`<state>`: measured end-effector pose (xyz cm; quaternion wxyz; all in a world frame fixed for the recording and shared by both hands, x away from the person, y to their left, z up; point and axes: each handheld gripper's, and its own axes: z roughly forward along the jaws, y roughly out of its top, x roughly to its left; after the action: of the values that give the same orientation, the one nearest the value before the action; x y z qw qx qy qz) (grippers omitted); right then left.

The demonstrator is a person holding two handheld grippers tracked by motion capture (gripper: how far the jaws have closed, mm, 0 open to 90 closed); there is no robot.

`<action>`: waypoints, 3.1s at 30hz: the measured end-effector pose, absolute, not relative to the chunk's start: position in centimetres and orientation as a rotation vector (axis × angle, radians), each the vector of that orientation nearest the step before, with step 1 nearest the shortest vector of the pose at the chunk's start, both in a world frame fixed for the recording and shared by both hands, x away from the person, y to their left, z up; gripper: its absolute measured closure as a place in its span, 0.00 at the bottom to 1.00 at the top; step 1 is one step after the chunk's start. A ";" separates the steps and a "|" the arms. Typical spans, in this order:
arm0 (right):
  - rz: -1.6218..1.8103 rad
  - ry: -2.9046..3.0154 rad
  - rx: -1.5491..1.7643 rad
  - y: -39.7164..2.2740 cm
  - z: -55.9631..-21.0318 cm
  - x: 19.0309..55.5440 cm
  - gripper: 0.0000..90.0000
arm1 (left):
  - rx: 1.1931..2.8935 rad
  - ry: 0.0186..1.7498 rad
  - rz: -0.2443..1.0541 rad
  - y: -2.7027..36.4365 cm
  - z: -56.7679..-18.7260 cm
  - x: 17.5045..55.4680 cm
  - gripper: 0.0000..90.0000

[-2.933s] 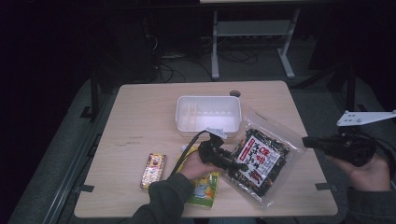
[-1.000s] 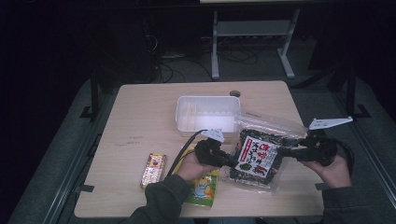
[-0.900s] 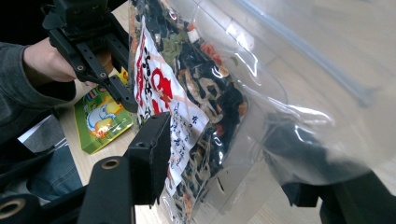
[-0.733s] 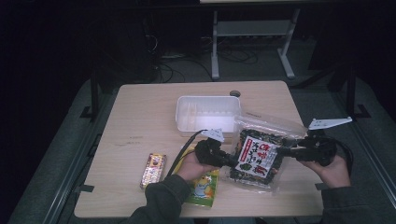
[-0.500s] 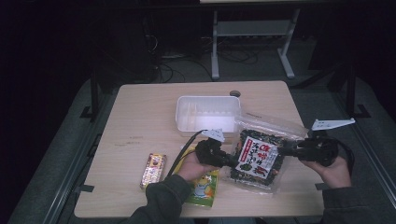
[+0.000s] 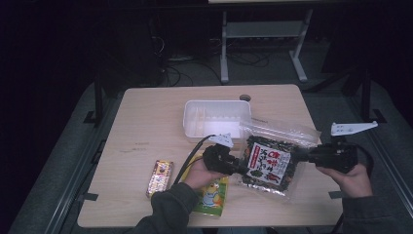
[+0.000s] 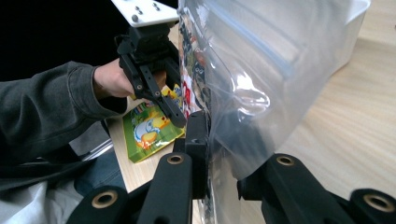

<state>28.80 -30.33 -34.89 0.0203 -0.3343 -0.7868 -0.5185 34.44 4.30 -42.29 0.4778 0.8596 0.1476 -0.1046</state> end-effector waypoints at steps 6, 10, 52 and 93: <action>-1.641 -2.458 -1.042 -30.5 -33.2 28.1 0.86 | 2.083 0.378 -0.192 5.3 -41.3 34.1 0.61; -1.660 -2.483 -1.059 -30.6 -32.3 27.7 0.86 | 2.087 0.427 -0.131 7.2 -40.9 33.8 0.53; -1.817 -2.680 -1.204 -20.8 -26.1 35.1 0.86 | 2.089 0.597 0.119 20.4 -41.4 27.4 0.29; -1.858 -2.691 -1.465 -15.0 -30.7 42.8 0.86 | 2.038 0.648 0.128 22.4 -42.4 27.5 0.28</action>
<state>42.78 -14.98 -30.74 -0.2193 -0.3988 -0.7327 -0.5059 27.46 22.40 -42.40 0.4791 0.8350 0.2655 0.0524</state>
